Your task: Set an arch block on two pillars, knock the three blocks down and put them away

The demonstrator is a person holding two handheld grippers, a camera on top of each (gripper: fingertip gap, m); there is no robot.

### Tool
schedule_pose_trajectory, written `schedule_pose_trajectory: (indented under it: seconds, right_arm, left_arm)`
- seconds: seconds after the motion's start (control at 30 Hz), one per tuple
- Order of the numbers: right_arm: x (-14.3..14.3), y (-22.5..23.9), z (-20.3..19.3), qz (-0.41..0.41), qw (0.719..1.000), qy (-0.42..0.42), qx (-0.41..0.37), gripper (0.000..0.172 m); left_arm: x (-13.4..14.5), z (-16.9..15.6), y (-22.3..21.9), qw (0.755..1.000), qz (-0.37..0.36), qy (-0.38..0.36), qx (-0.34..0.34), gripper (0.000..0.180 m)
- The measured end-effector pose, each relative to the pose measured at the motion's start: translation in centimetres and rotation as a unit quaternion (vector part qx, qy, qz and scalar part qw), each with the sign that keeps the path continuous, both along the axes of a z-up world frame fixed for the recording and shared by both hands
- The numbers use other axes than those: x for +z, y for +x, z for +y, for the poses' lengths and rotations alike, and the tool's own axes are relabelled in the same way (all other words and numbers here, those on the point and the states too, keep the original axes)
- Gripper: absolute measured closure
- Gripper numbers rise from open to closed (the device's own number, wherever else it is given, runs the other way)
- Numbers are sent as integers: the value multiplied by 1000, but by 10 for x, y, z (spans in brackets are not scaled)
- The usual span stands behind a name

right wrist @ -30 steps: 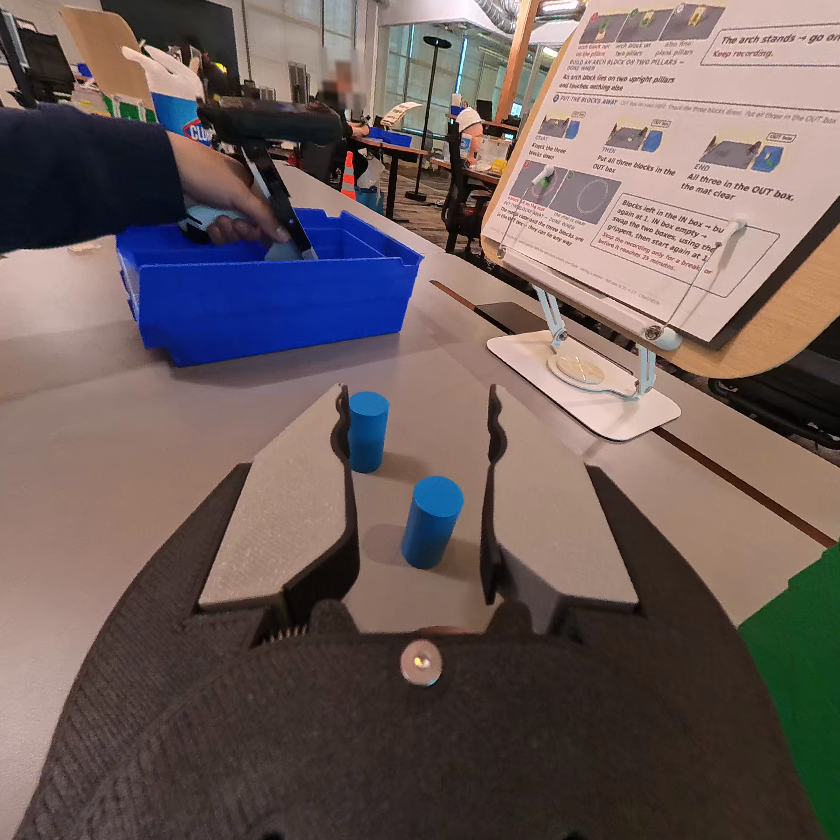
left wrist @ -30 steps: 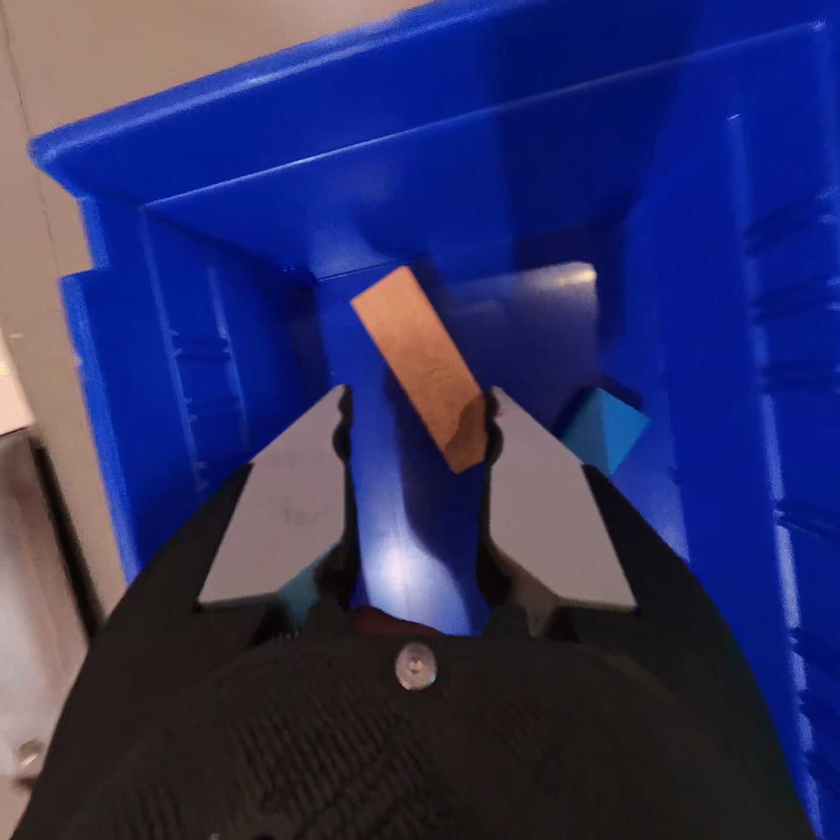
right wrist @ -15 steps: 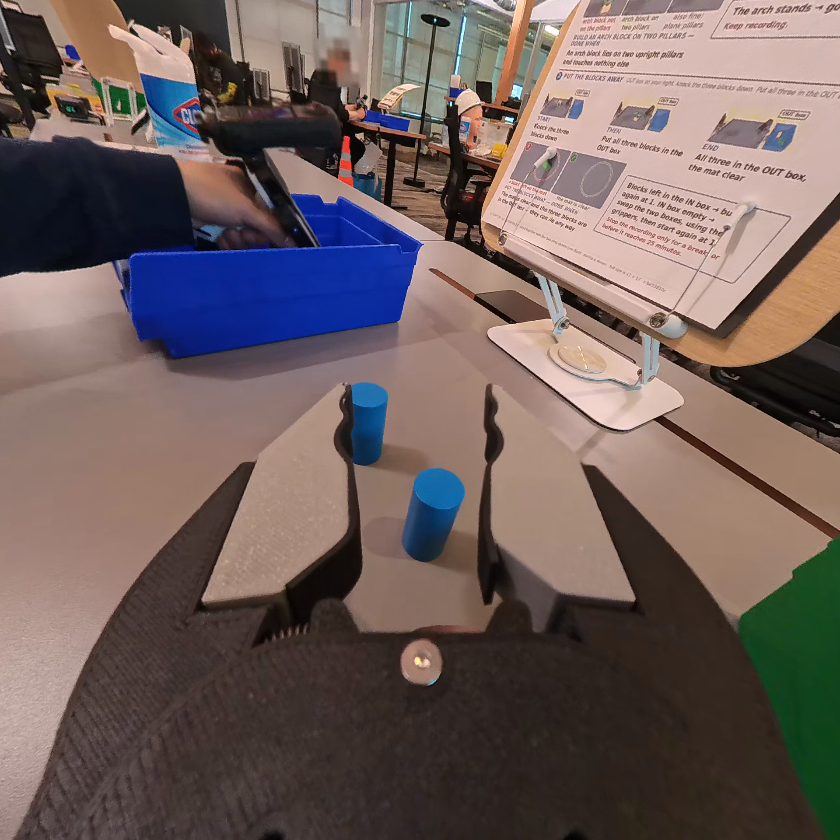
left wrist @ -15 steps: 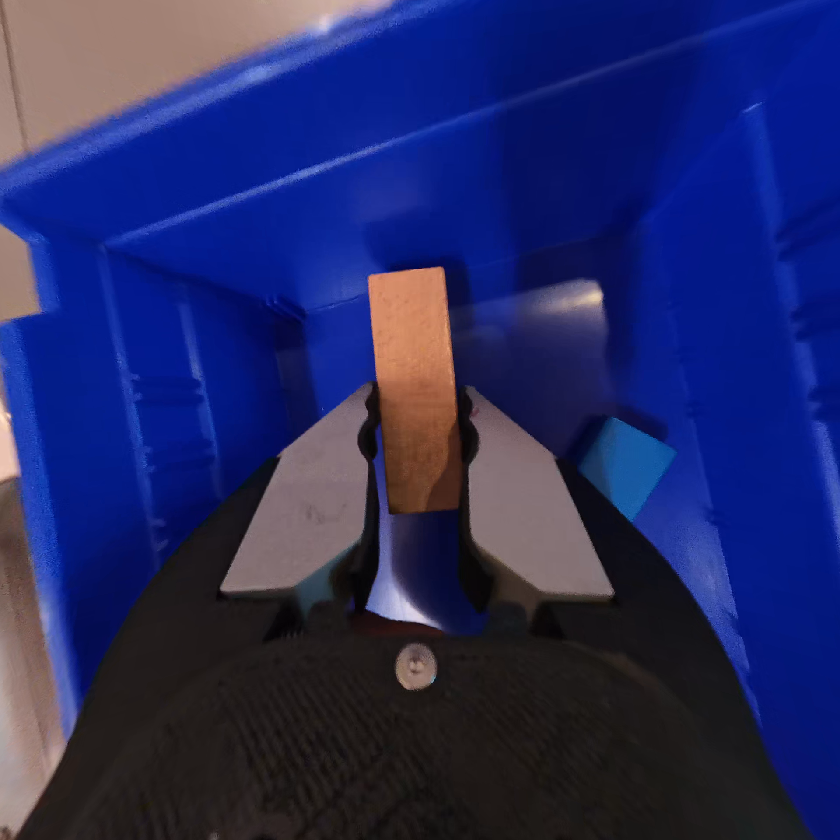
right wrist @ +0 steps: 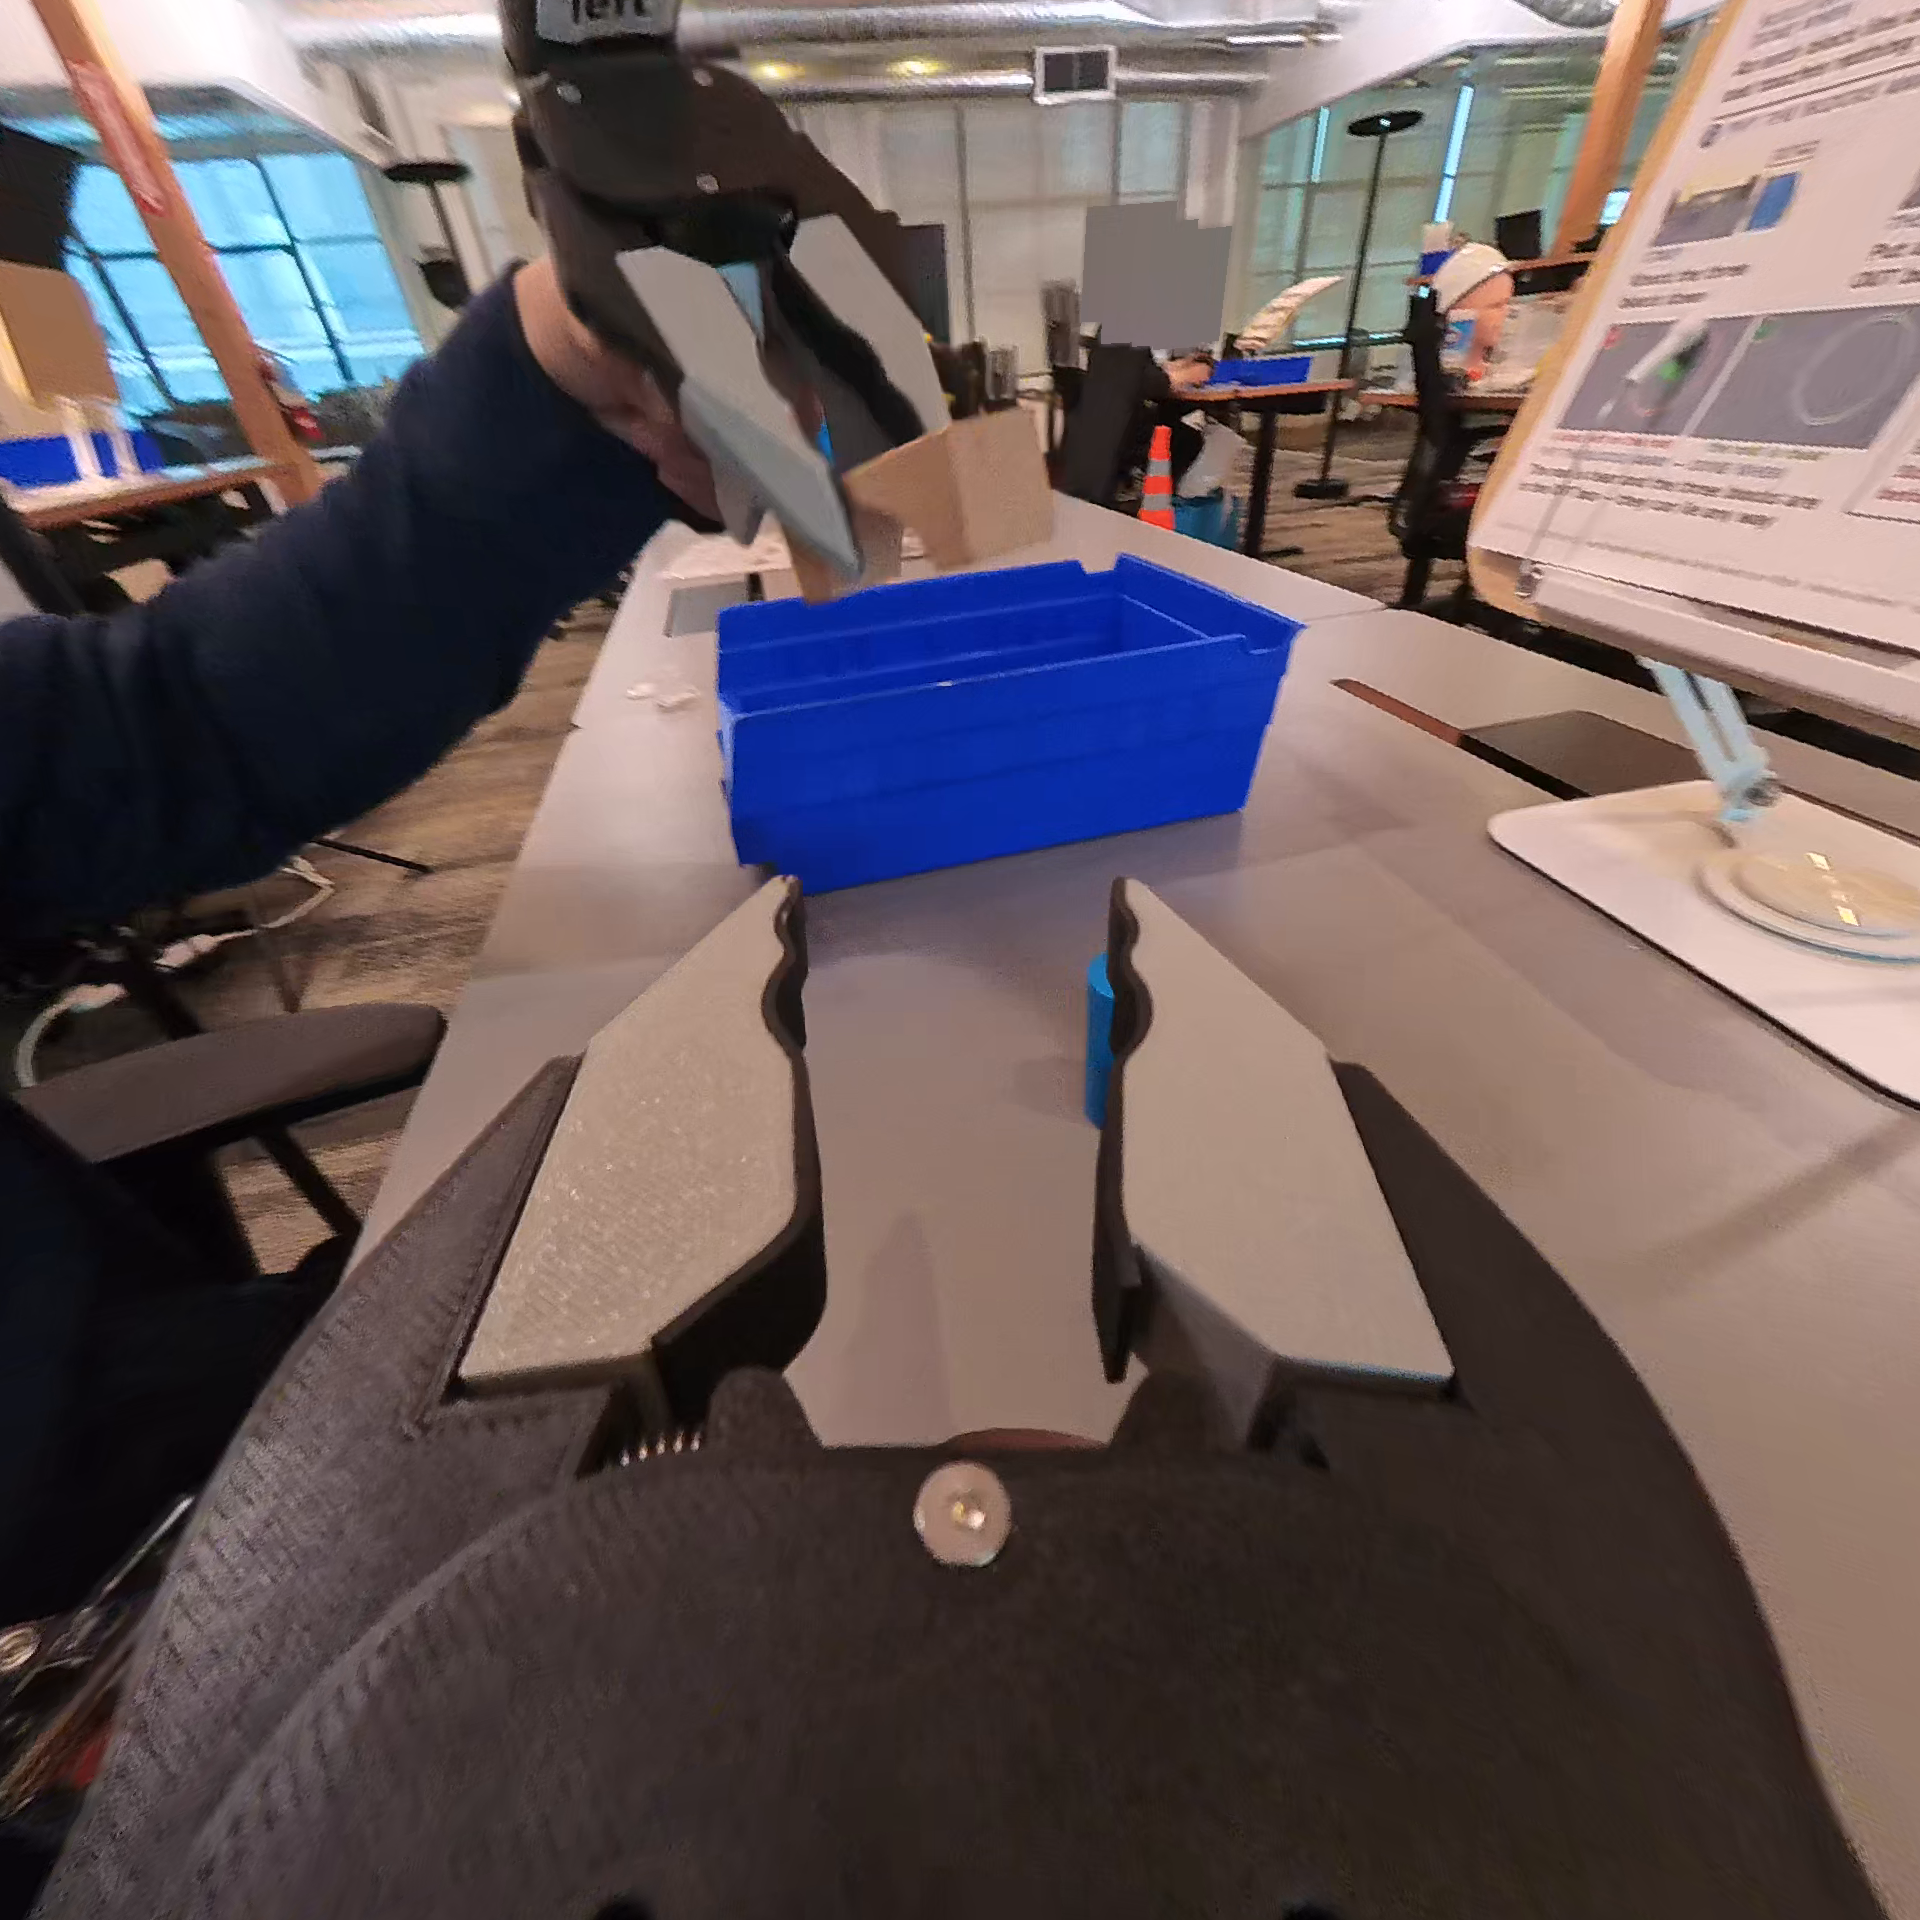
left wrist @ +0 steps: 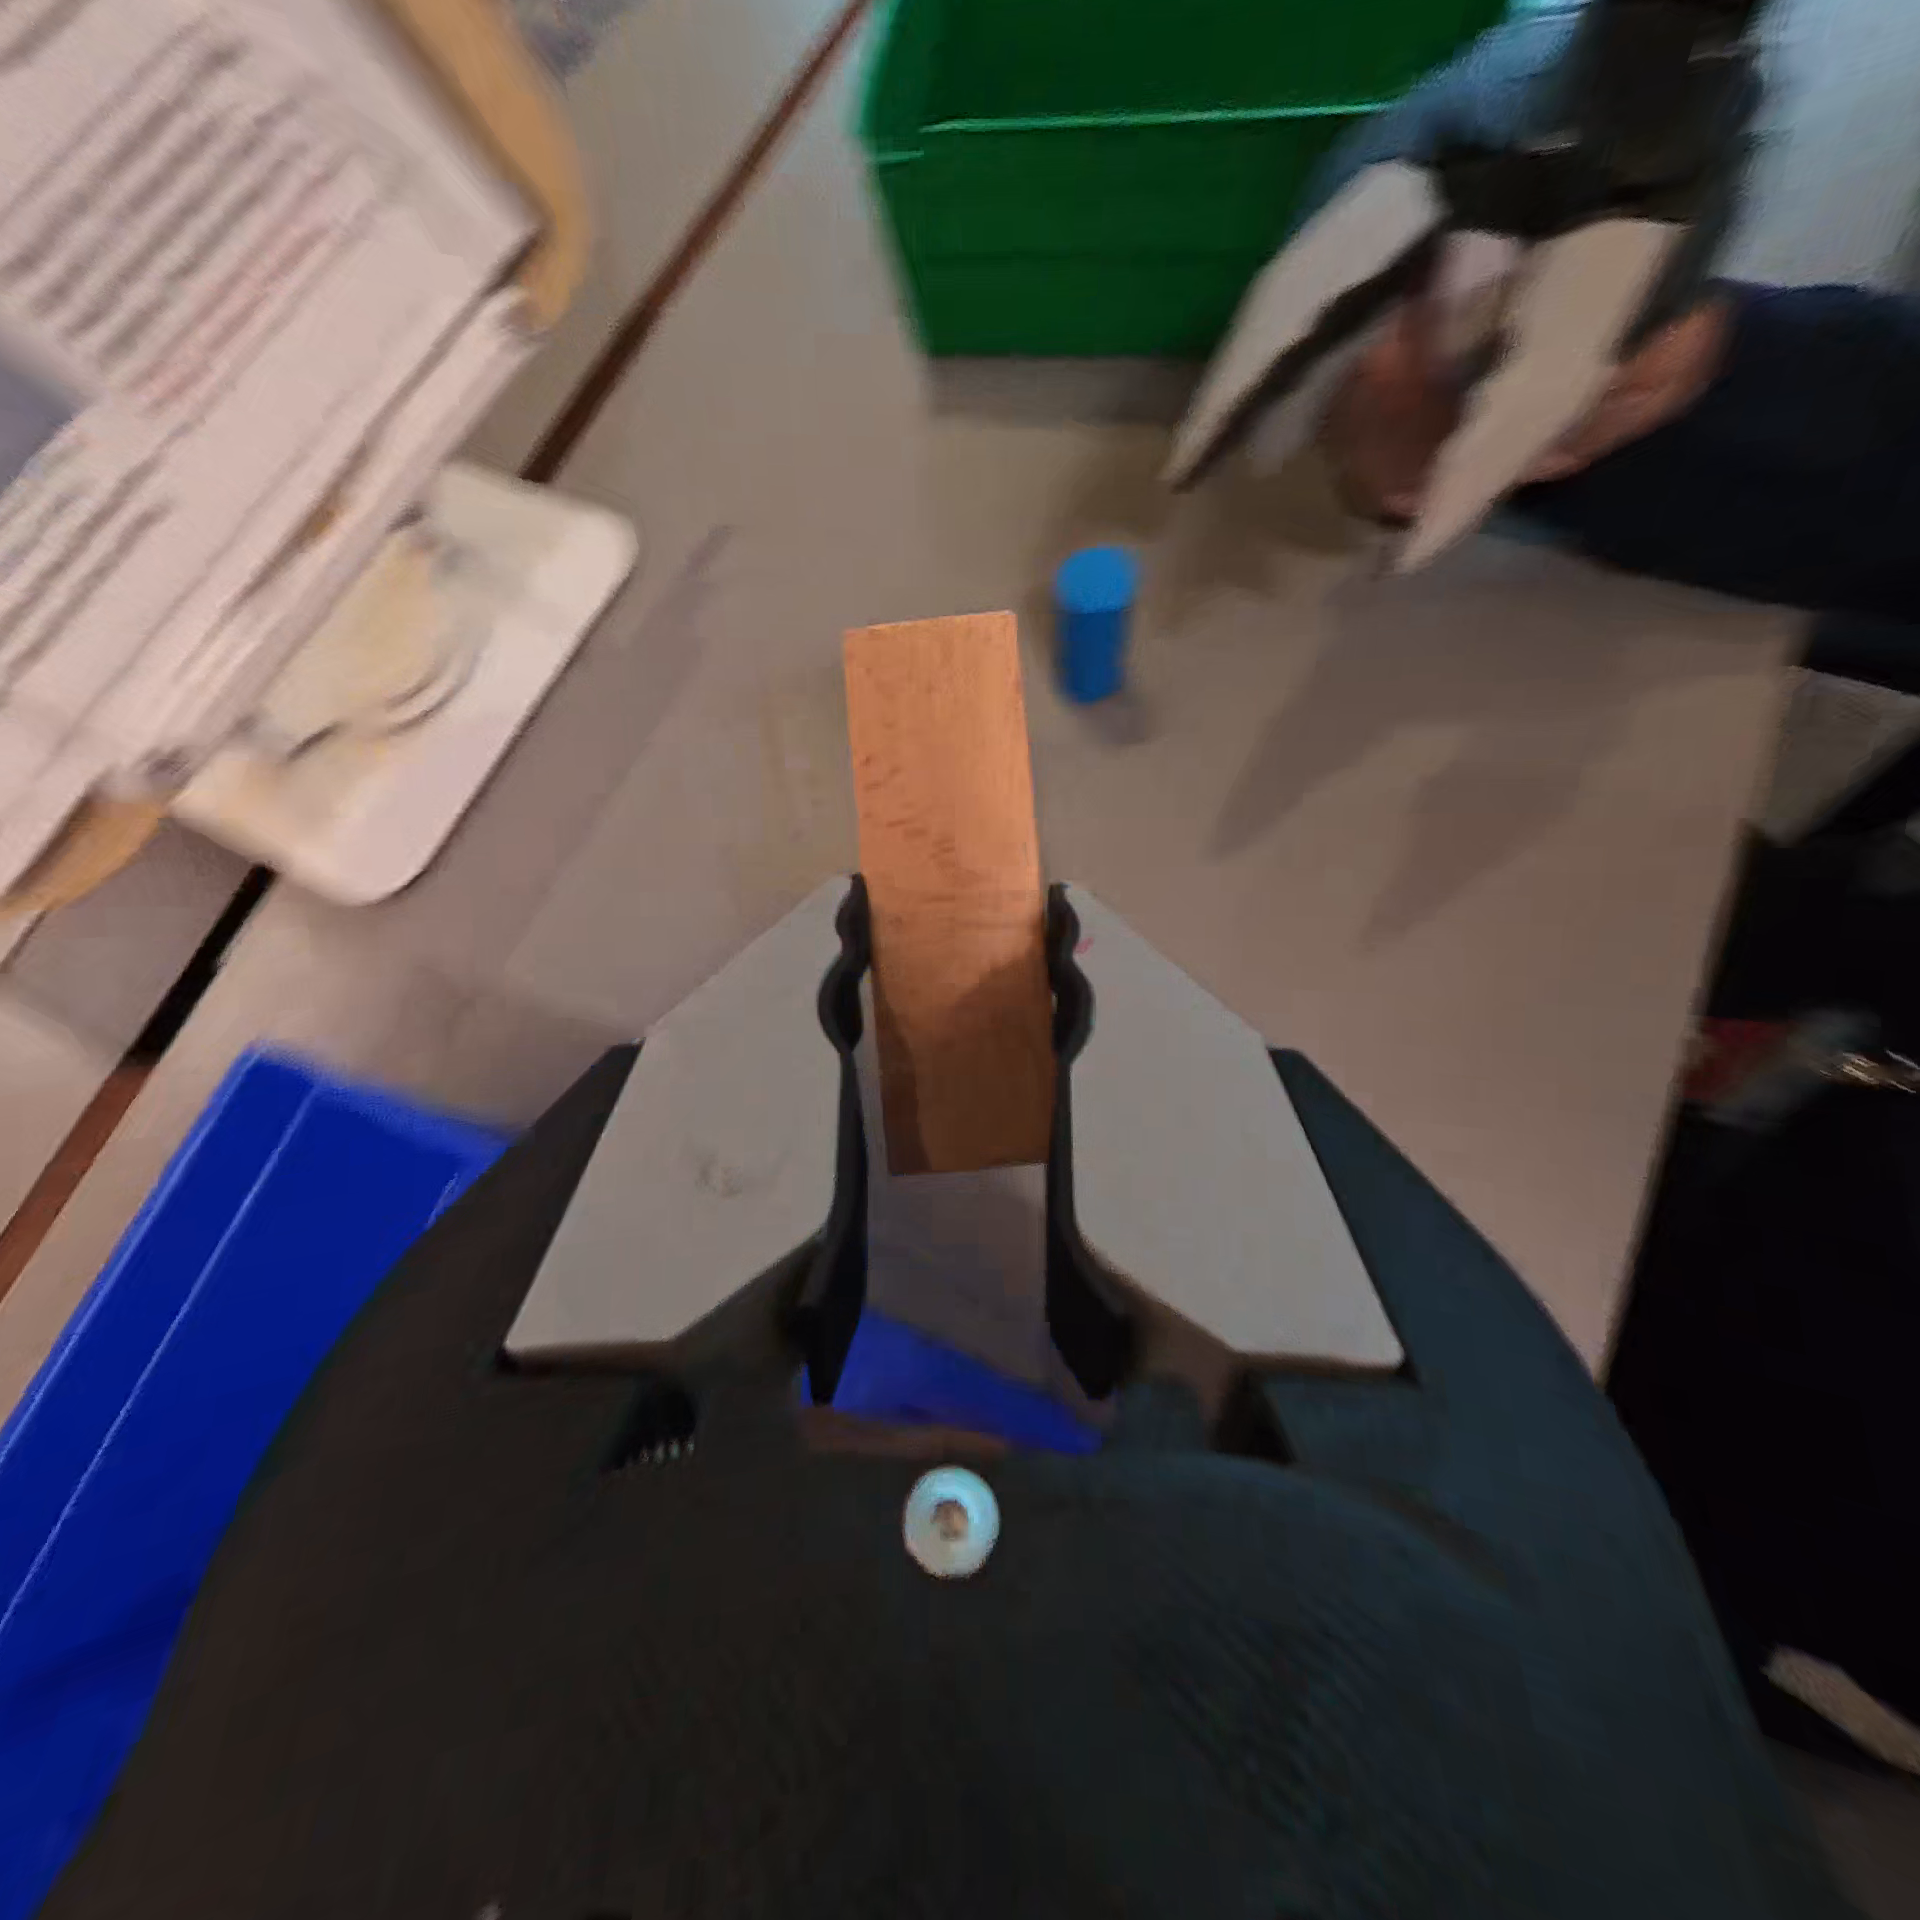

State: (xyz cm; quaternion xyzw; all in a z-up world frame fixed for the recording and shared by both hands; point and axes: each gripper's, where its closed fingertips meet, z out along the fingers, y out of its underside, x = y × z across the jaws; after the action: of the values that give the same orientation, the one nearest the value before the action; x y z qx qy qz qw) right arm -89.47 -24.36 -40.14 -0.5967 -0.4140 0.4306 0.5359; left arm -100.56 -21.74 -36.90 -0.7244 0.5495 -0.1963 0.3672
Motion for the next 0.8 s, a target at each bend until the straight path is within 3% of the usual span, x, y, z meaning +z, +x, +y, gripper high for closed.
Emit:
schedule_pose_trajectory:
  seconds: [0.1, 0.27, 0.33, 0.67, 0.8]
  right_arm:
    - [5, 0, -5, 20, 1000, -10, 20, 114]
    - [7, -1, -11, 41, 996, -48, 57, 113]
    - [7, -1, -15, 44, 995, -56, 72, 120]
    - [-3, -6, -21, 9, 995, -43, 85, 138]
    - [-4, -6, -22, 8, 994, -51, 91, 138]
  left_arm:
    - [-19, -30, 42, 996, 28, -19, -77, 149]
    - [-48, -43, 80, 989, 62, -9, -135, 149]
    - [-54, -45, 87, 986, 67, -5, -150, 148]
    - [-54, -53, 101, 980, 19, -48, -191, 149]
    - [-54, -53, 103, 978, 8, -52, -201, 149]
